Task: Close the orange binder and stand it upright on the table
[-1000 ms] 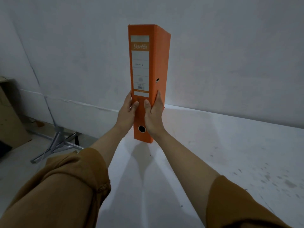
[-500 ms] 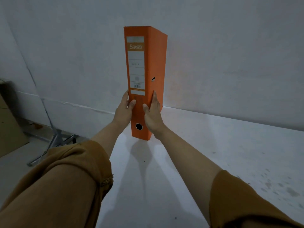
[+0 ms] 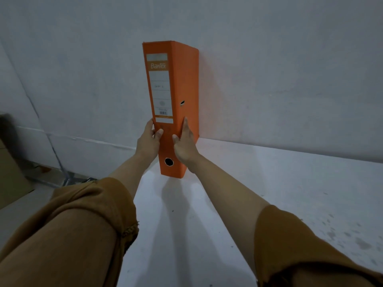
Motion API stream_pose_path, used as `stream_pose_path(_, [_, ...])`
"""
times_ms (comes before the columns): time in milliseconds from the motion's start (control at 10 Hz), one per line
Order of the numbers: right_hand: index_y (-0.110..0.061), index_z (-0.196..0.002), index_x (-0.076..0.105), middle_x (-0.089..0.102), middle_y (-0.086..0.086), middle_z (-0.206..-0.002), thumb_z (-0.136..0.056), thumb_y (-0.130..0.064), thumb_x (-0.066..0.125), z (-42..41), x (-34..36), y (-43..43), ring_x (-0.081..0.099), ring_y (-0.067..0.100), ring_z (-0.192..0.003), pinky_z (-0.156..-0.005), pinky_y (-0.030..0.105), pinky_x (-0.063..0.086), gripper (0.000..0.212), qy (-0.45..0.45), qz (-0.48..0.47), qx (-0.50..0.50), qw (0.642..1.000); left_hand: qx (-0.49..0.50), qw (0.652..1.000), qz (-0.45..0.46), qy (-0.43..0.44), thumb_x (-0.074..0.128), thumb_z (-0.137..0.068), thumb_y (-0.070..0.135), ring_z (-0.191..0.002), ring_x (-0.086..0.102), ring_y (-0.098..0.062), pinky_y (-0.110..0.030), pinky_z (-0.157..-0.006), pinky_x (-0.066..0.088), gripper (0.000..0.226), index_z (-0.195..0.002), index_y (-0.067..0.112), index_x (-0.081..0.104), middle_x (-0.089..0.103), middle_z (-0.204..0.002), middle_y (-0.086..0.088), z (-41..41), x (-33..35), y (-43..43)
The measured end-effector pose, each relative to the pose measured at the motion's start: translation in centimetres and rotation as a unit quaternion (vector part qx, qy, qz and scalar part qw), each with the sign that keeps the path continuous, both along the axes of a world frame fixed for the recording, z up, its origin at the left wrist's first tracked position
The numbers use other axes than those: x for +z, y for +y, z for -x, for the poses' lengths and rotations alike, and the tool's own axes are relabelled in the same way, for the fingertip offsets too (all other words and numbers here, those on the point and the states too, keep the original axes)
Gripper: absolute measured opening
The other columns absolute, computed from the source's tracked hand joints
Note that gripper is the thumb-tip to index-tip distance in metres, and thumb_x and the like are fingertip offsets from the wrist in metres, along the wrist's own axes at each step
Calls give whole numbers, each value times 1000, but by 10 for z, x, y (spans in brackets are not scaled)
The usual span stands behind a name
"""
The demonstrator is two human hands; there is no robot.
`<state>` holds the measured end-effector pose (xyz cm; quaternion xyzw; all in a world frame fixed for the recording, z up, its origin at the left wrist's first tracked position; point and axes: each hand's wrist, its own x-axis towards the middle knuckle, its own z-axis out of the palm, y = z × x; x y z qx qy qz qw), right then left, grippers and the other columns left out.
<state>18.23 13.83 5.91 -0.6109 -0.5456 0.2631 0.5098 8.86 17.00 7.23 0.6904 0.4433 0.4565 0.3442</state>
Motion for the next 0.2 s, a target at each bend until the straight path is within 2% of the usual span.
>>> stream_pose_path(200, [-24, -152, -7, 14, 7, -160, -103, -31, 27, -7, 7, -11, 23, 31, -145, -117, 50, 24, 60, -42, 60, -15, 997, 49, 997, 9, 66, 35, -100, 28, -135, 41, -30, -46, -111, 36, 49, -145, 14, 25, 41, -148, -9, -5, 2, -7])
